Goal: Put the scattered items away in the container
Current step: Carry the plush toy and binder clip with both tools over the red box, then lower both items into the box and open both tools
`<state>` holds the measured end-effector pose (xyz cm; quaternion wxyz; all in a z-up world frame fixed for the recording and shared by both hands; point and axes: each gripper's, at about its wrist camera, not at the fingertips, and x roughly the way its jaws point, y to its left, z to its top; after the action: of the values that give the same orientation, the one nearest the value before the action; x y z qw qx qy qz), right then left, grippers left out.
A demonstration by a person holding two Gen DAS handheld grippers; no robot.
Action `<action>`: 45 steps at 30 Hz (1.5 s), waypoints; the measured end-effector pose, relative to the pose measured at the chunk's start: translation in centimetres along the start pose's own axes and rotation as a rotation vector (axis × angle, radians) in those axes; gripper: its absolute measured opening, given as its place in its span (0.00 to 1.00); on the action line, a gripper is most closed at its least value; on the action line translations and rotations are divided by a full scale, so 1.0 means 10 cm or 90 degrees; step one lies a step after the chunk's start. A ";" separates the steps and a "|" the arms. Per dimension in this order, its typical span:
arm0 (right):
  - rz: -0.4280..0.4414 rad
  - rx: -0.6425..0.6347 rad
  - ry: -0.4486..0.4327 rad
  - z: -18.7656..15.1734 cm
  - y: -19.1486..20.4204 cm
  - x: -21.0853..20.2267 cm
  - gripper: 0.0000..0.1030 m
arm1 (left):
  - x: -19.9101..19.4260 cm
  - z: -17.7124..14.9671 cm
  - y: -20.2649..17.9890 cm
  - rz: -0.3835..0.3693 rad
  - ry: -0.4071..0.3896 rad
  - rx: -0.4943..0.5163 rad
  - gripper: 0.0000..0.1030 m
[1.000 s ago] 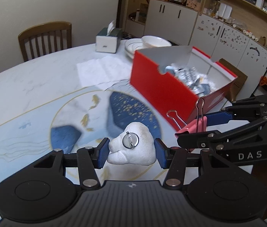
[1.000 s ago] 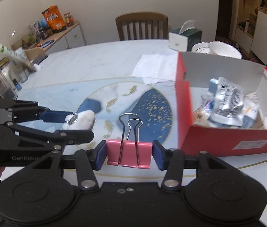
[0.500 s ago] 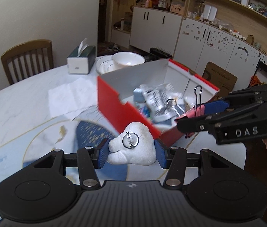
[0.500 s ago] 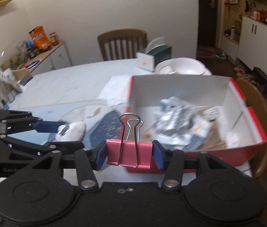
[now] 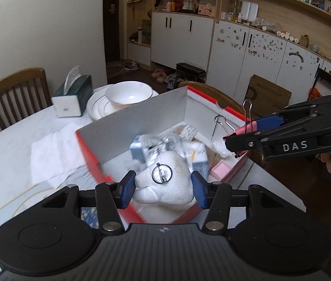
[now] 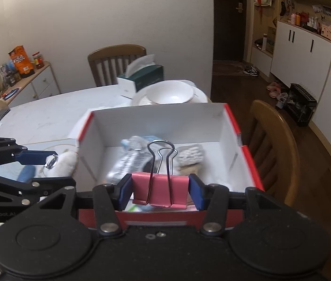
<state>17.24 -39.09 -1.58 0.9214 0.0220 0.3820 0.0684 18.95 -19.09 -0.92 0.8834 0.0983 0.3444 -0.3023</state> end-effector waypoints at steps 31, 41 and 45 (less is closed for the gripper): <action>0.038 -0.043 0.083 -0.08 -0.46 0.76 0.48 | 1.11 0.31 -0.43 0.026 0.073 0.137 0.49; 0.053 -0.047 0.113 -0.12 -0.45 0.84 0.49 | 1.16 0.23 -0.37 0.014 0.089 0.119 0.52; 0.058 -0.041 0.115 -0.12 -0.47 0.82 0.50 | 1.17 0.22 -0.33 0.007 0.095 0.101 0.54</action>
<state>22.64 -42.57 -8.64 0.8792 0.0035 0.4598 0.1246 24.97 -27.99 -6.99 0.8462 0.1920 0.3839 -0.3159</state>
